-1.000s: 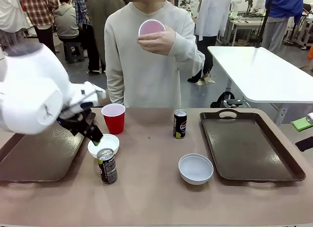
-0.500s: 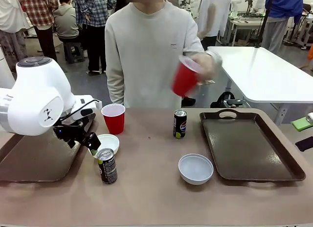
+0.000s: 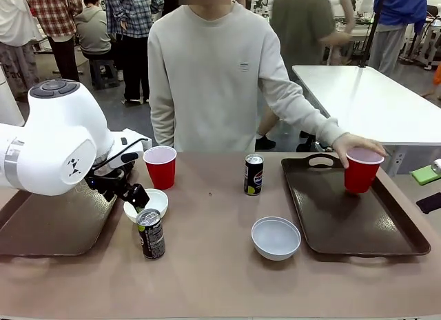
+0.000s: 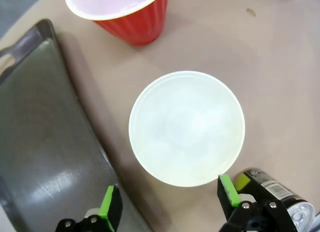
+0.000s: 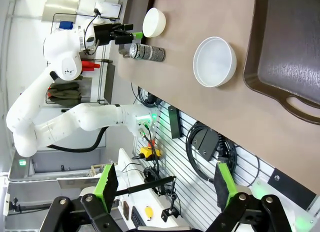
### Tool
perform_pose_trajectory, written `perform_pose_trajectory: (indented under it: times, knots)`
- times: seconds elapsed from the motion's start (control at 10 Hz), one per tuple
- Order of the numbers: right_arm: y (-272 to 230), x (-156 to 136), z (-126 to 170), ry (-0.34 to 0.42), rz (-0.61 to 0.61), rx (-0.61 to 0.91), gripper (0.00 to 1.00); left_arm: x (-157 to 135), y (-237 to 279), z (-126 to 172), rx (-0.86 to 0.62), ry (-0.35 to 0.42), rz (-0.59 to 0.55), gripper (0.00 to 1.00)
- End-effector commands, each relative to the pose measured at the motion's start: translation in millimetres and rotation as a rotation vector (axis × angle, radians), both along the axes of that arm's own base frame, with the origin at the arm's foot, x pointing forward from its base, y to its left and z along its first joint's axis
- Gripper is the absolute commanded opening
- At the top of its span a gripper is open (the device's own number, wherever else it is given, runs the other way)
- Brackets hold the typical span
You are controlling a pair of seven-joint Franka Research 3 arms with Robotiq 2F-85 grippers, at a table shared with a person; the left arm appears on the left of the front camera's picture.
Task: Prepare tableware on both trays.
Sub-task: Pick up a Picnic Bowl from the table and place it on a Handle tray.
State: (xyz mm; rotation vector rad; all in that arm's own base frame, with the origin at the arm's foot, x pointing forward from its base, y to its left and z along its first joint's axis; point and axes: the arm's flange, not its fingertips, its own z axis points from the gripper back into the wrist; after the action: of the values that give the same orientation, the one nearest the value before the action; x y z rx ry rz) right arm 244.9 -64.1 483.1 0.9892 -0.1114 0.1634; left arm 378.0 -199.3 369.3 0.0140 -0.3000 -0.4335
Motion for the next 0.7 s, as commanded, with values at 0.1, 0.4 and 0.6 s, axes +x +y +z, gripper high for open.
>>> perform_pose_trajectory:
  times: [0.1,0.4,0.6]
  knots:
    - [1,2,1,-0.019,0.009,0.031,1.0,27,-14,10,-0.053,0.051,0.033,1.0]
    - [1,2,1,-0.019,0.009,0.031,1.0,44,-20,4,-0.06,0.085,0.06,1.0]
    - [1,2,1,-0.019,0.009,0.031,1.0,57,-22,1,-0.042,0.09,0.083,1.0]
